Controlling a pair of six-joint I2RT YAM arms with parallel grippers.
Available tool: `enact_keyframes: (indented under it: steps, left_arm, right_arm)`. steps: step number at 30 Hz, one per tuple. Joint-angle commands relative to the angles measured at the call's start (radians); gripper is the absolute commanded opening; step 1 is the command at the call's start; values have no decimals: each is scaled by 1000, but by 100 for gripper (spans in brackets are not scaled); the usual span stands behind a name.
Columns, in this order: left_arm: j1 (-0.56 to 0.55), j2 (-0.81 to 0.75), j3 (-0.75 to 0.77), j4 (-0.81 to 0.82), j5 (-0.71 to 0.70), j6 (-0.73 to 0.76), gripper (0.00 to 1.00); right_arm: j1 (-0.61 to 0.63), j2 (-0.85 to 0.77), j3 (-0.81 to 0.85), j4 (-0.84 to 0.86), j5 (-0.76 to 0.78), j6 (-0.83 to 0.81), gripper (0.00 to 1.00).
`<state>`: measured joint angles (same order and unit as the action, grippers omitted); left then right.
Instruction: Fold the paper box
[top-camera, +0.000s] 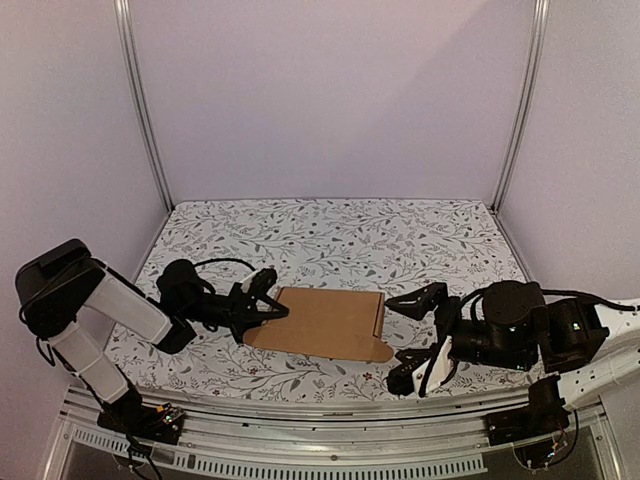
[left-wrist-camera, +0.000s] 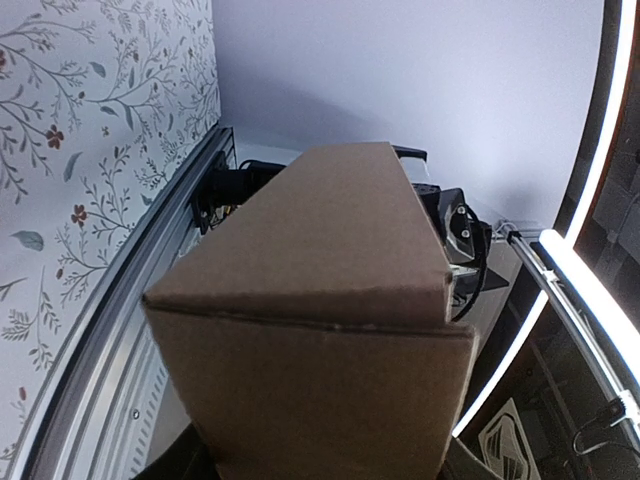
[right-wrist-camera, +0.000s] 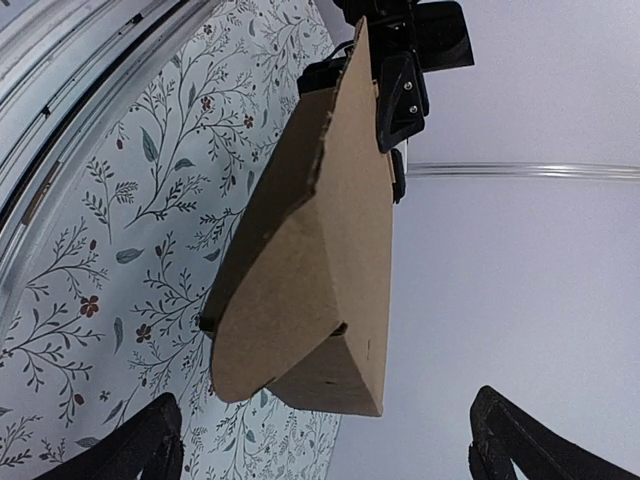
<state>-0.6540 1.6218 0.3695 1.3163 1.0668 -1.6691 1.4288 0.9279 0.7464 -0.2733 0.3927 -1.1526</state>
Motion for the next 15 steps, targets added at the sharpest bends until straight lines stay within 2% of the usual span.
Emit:
enact_keyframes:
  steps: [1,11,15]
  left_arm:
    - [-2,-59,13,208,30,21,41]
    - [-45,-125,27,208,45,47,41]
    - [-57,-131,26,208,46,49,41]
  right_arm:
    - [64,13,-32,126,92,-156,99]
    - [90,78,-80,356,118,-393,99]
    - [93,103,-67,389,116,-438,98]
